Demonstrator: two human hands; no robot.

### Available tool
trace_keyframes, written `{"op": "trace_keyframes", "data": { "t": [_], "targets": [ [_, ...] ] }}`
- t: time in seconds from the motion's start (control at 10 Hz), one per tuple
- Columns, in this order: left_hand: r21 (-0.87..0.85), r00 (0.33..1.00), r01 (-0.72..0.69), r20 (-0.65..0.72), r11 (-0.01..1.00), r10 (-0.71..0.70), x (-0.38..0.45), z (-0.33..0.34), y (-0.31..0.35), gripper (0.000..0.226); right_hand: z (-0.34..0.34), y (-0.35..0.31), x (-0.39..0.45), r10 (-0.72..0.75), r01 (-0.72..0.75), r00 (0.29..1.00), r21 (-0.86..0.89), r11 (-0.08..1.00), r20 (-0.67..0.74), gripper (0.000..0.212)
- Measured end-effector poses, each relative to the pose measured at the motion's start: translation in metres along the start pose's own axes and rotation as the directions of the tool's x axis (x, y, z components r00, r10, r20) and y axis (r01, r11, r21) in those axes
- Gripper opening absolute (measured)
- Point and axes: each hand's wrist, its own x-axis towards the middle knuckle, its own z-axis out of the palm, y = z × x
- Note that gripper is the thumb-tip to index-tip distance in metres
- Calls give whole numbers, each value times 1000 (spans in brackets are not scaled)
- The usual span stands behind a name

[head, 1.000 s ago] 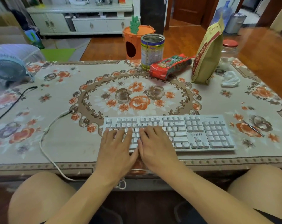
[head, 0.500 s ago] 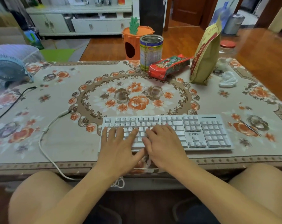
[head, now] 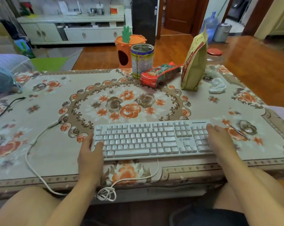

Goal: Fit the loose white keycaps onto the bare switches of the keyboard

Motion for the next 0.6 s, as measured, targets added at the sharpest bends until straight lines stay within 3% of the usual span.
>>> {"op": "trace_keyframes", "data": {
  "t": [0.2,0.4,0.5,0.6],
  "targets": [
    [43,1000,-5,-29,999,6,81,24,21,45,27,-55,49,48,-52,998,80,995,48,46],
    [89,998,13,60,996,-18,141,47,32,56,51,-85,105,28,-29,999,52,998,25,49],
    [184,990,-33,142,982,6,148,49,24,68,59,-81,114,-31,31,1000,-24,999,-4,38],
    [360,987,-95,153,928,42,141,47,26,66,59,-84,108,-41,36,999,-148,988,-29,41]
  ]
}}
